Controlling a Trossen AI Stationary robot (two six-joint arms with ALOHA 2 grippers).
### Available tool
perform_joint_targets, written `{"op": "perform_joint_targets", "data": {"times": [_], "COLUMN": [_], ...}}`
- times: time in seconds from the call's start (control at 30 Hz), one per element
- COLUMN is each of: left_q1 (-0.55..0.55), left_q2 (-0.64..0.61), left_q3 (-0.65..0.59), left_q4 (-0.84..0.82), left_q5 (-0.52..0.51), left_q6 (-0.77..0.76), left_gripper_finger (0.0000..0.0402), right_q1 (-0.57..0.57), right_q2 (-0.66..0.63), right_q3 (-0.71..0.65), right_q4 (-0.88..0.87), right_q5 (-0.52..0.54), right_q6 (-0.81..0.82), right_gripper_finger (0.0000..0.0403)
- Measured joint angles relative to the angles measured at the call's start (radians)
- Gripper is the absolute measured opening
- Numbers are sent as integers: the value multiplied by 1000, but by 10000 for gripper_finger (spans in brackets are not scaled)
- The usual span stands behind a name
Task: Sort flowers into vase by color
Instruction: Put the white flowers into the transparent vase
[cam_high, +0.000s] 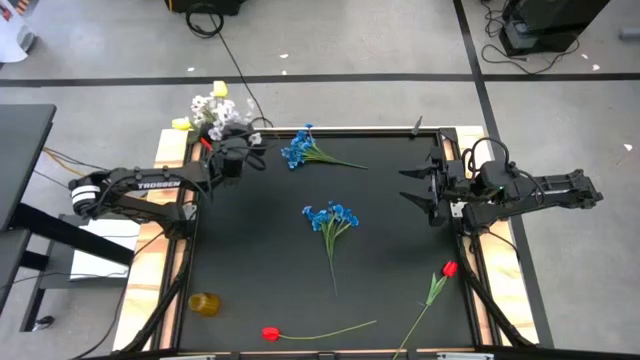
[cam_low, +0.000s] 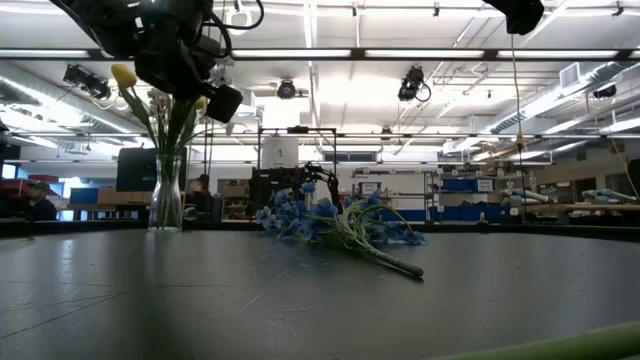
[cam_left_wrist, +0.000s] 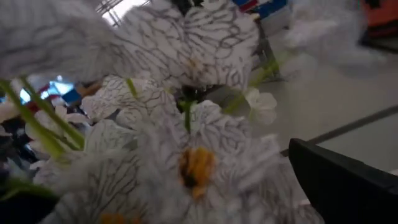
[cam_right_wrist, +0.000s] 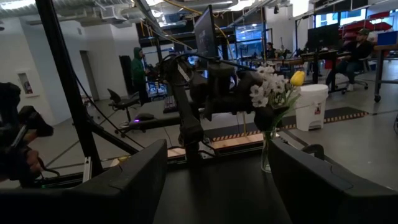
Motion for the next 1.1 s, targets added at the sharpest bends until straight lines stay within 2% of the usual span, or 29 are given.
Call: {"op": "perform_joint_targets", "data": {"times": [0.2,0.43,0.67,0.93,1.1], "left_q1": [-1,3,1,-1,-34], "left_q2": [0,0,0,0,0], "left_q3": [0,0,0,0,0], "left_q4": [-57,-77,-80,-71,-13], "left_q5": [-27,-177,-288,-303,-322], "left_q6": [65,252,340,387,365], "left_gripper_finger": [400,400,400,400,400], "right_q1": [0,0,0,0,0], "right_q2": [0,0,0,0,0], "right_q3": [0,0,0,0,0], "right_q4": [0,0,0,0,0], "right_q5": [0,0,0,0,0], "right_q6": [0,0,0,0,0], "right_gripper_finger": [286,286,286,286,286]}}
